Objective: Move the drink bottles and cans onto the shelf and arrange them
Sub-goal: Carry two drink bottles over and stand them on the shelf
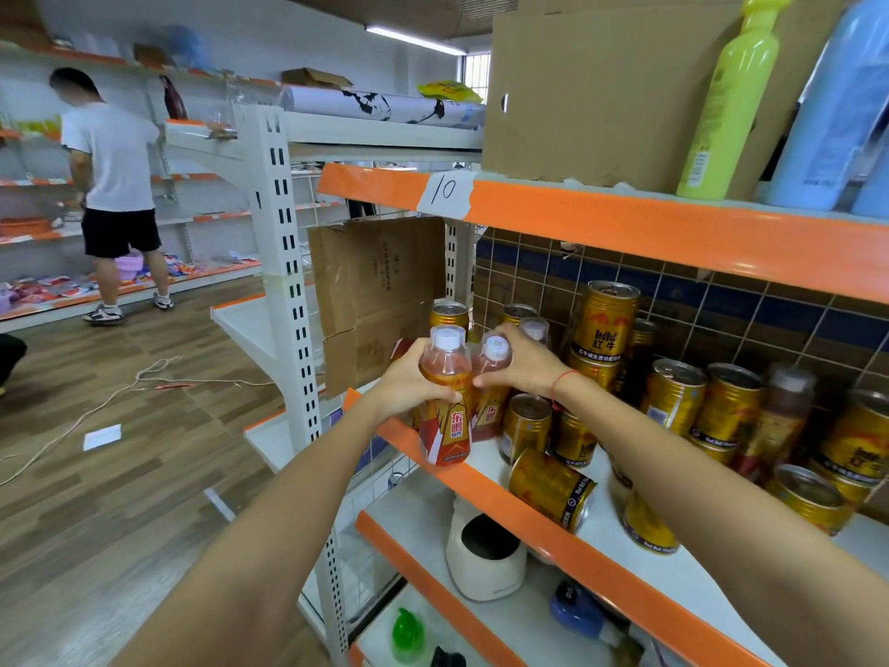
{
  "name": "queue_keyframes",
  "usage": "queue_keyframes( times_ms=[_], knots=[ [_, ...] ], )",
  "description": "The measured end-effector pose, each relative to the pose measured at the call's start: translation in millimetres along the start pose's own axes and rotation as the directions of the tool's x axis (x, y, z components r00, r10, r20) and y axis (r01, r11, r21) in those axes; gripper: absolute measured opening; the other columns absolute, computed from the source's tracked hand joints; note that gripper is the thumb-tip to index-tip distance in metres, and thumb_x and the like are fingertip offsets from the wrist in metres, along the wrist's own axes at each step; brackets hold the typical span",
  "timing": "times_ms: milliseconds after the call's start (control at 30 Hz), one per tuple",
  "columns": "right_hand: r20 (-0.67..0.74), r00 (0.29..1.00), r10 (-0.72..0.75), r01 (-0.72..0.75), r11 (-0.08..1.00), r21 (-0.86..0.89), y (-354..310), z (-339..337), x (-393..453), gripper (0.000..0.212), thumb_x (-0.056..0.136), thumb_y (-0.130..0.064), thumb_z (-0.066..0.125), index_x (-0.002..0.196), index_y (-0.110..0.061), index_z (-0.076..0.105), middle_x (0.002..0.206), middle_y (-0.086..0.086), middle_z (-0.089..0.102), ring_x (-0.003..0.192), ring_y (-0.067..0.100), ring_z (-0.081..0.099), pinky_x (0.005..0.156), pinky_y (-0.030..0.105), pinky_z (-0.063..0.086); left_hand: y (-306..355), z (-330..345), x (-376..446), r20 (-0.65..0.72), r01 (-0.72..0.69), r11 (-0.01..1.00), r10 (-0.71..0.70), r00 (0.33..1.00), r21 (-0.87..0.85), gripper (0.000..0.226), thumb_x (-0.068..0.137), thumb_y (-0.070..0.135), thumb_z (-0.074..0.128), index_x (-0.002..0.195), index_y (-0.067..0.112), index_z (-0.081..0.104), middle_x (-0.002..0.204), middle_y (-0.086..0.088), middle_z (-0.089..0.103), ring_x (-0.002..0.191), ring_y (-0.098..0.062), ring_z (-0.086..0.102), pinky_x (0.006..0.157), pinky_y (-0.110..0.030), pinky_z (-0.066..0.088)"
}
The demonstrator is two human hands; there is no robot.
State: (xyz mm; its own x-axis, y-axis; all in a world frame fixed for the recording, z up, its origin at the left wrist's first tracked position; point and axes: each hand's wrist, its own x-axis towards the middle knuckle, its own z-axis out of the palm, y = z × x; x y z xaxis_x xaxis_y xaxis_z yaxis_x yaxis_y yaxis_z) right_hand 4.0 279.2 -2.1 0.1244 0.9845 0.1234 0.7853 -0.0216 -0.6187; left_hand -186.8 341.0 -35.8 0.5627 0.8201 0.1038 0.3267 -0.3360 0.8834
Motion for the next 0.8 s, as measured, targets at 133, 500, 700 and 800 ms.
queue_keyframes(
  times_ms=[133,500,700,800],
  knots=[
    [-0.03,0.999,-0.012,0.014,0.998,0.058,1,0,-4,0.068,0.069,-0.017,0.081,0.124,-0.019,0.041,0.121,0.006,0.057,0.112,0.024,0.056,0.091,0.036,0.051,1,-2,-1,0.003,0.001,1.0,-0.001,1.0,0.013,0.079,0.072,0.02,0.081,0.135,0.025,0.034,0.127,0.001,0.054,0.114,-0.017,0.055,0.095,-0.037,0.05],
    [-0.1,0.995,0.008,-0.006,1.0,0.027,-11,6,-10,0.068,0.073,-0.031,0.078,0.13,-0.018,0.043,0.126,0.005,0.056,0.116,0.024,0.054,0.092,0.033,0.048,-4,-16,-4,-0.004,0.013,1.0,-0.012,1.0,0.026,0.076,0.069,0.02,0.083,0.128,0.031,0.036,0.127,0.001,0.052,0.115,-0.016,0.055,0.09,-0.031,0.05],
    [-0.047,0.998,0.051,-0.038,0.971,0.238,1,22,-21,0.096,0.067,-0.024,0.083,0.14,-0.022,0.023,0.137,0.005,0.047,0.126,0.024,0.047,0.103,0.043,0.043,-4,-17,-7,-0.002,0.026,0.999,-0.025,1.0,0.031,0.079,0.069,0.022,0.083,0.131,0.031,0.034,0.128,0.003,0.052,0.115,-0.016,0.054,0.091,-0.032,0.05],
    [-0.017,0.997,0.079,-0.072,0.964,0.255,9,35,-27,0.105,0.064,-0.015,0.084,0.142,-0.026,0.014,0.14,0.004,0.042,0.13,0.024,0.042,0.106,0.045,0.04,-4,-18,-8,0.006,0.023,0.999,-0.023,1.0,0.027,0.079,0.069,0.021,0.083,0.131,0.031,0.035,0.127,0.002,0.052,0.115,-0.017,0.054,0.092,-0.035,0.051]
  ],
)
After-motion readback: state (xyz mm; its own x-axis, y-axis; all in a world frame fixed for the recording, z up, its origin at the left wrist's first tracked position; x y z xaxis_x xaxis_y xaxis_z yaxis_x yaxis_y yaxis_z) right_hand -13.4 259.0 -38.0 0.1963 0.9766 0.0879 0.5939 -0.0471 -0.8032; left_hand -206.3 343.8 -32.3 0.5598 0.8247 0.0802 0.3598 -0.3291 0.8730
